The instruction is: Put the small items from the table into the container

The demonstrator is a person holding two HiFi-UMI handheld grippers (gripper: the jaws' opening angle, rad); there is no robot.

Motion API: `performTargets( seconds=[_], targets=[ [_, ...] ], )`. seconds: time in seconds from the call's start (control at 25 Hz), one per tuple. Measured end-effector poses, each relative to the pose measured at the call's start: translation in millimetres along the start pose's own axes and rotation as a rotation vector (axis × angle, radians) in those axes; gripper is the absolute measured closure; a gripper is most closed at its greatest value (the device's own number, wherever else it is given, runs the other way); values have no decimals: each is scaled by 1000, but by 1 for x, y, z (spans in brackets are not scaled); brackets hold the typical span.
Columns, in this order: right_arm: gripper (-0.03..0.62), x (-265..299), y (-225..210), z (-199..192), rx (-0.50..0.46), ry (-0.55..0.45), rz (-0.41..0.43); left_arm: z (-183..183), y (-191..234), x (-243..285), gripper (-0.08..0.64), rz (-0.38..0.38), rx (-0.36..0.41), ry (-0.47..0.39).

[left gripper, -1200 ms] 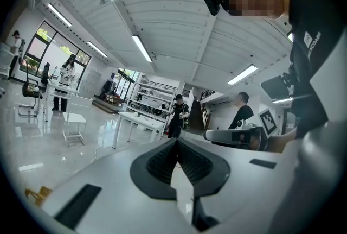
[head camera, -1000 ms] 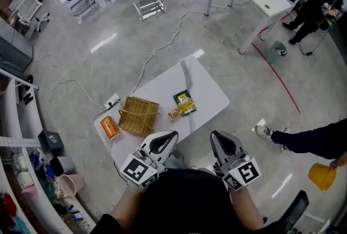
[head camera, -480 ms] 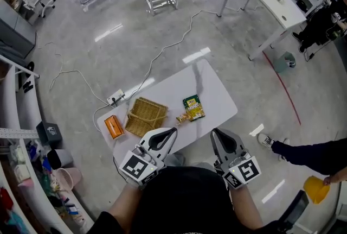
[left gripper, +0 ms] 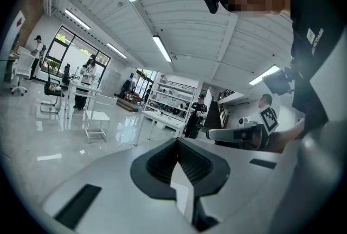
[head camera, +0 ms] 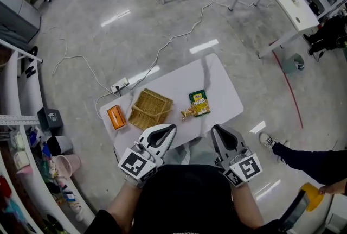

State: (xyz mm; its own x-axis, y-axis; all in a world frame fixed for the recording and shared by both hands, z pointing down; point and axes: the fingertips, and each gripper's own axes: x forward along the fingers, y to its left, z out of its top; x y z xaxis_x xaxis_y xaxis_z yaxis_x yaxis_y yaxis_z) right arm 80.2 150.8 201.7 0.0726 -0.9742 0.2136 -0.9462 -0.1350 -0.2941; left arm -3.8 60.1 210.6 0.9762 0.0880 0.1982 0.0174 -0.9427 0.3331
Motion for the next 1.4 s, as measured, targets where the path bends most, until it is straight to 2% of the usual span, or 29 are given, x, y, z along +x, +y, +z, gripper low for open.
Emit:
performTargets(
  seconds=[0.16,0.48,1.0,1.24,1.4],
  targets=[
    [583,11,-4,-9,12,34,50,-5,7,2,557,61,-23,15],
    [578,28,-24,-43,43,126,129,-21,4,13,557,122,-65,23],
    [514,62,-42,-120,35,325,240,-69,15,6,555,254,-126,99],
    [505,79,-45,-158,46,402,265,-96,22,2,555,307,-155,125],
    [500,90,-57,-188,19,446,259,-116,25,0,555,319,-157,153]
  ],
)
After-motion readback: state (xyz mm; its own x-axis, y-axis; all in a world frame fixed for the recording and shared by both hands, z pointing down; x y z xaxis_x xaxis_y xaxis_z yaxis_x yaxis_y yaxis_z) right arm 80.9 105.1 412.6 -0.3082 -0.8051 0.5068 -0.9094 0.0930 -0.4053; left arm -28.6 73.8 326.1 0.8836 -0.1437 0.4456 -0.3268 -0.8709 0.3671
